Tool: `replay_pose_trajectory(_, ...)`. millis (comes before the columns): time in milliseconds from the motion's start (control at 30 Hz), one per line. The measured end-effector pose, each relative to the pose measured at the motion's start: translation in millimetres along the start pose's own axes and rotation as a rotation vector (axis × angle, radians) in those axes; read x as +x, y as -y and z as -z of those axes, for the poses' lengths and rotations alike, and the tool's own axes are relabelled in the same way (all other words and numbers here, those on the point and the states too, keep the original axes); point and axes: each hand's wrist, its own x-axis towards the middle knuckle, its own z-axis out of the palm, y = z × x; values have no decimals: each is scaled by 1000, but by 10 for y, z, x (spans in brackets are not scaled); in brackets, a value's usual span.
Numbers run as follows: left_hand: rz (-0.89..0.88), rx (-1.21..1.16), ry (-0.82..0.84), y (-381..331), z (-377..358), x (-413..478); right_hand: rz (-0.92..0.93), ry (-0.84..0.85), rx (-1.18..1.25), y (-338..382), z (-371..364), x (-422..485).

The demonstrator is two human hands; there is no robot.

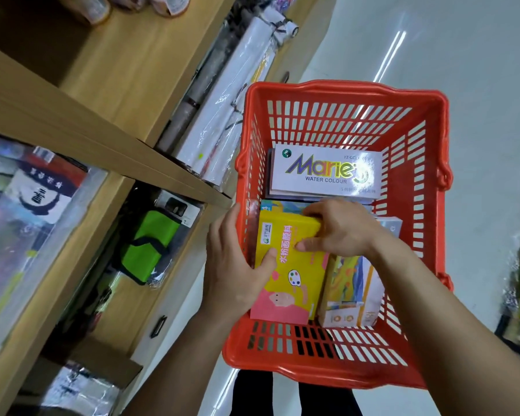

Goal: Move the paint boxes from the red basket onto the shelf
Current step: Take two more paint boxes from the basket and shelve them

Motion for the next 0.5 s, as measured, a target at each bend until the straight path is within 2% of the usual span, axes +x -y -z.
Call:
replay_pose_trajectory(100, -43, 43, 35, 9, 56, 8, 79, -2, 14, 24, 100, -122)
replay_pose_trajectory(267, -96, 64, 171, 9, 122, 8, 174, -164, 311, 67, 242, -340)
replay_pose_trajectory(433, -101, -88, 181, -176, 203, 161, 211, -222, 602, 26, 459, -405)
replay_pose_trajectory(500, -72, -211, 222, -292, 268, 205, 236, -297, 755, 6, 529, -429)
